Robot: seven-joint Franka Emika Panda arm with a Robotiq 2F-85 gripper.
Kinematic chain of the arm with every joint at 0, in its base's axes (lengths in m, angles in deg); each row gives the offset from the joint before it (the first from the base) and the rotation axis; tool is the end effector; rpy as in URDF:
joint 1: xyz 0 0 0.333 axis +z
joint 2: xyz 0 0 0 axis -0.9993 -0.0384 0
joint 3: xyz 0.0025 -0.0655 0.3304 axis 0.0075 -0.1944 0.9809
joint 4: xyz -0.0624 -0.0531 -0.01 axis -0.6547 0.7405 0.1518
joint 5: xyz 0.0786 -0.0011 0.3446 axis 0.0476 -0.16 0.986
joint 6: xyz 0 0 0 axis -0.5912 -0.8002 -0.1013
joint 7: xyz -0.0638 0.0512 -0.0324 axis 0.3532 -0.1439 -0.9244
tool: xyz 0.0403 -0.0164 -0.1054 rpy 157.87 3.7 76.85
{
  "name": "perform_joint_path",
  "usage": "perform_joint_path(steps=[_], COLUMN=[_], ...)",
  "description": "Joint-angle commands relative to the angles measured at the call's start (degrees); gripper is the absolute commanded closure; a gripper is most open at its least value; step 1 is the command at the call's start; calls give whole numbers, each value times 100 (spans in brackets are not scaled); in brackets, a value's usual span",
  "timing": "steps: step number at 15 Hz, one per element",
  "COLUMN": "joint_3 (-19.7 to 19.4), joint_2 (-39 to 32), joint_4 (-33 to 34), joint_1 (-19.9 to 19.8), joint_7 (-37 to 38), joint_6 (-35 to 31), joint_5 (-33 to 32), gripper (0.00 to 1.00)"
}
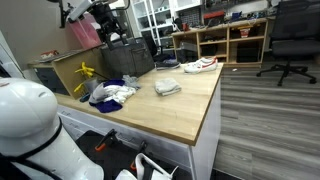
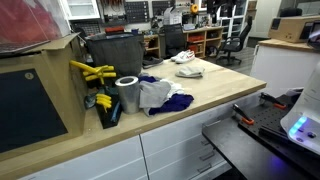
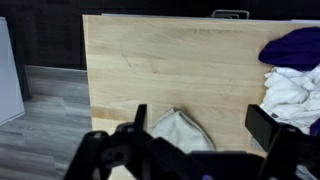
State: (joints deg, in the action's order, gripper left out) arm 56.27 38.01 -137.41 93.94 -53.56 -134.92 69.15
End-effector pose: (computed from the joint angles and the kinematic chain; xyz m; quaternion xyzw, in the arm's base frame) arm 0.3536 0.0617 0.5293 0.9959 0.0139 -0.0017 0.0892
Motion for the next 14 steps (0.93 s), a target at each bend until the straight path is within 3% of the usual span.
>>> perform_joint_path(steps=[1, 9, 10, 14], joint_3=[131, 114, 80, 68], joint_2=[-606, -1888, -1515, -1842], joint_4=[756, 2355, 1815, 2185], joint_1=[-168, -230, -201, -193], joint_7=[272, 514, 298, 389], joint_6=[239, 1656, 1105, 1436], joint_5=[252, 352, 263, 260], gripper=[0, 0, 0, 0])
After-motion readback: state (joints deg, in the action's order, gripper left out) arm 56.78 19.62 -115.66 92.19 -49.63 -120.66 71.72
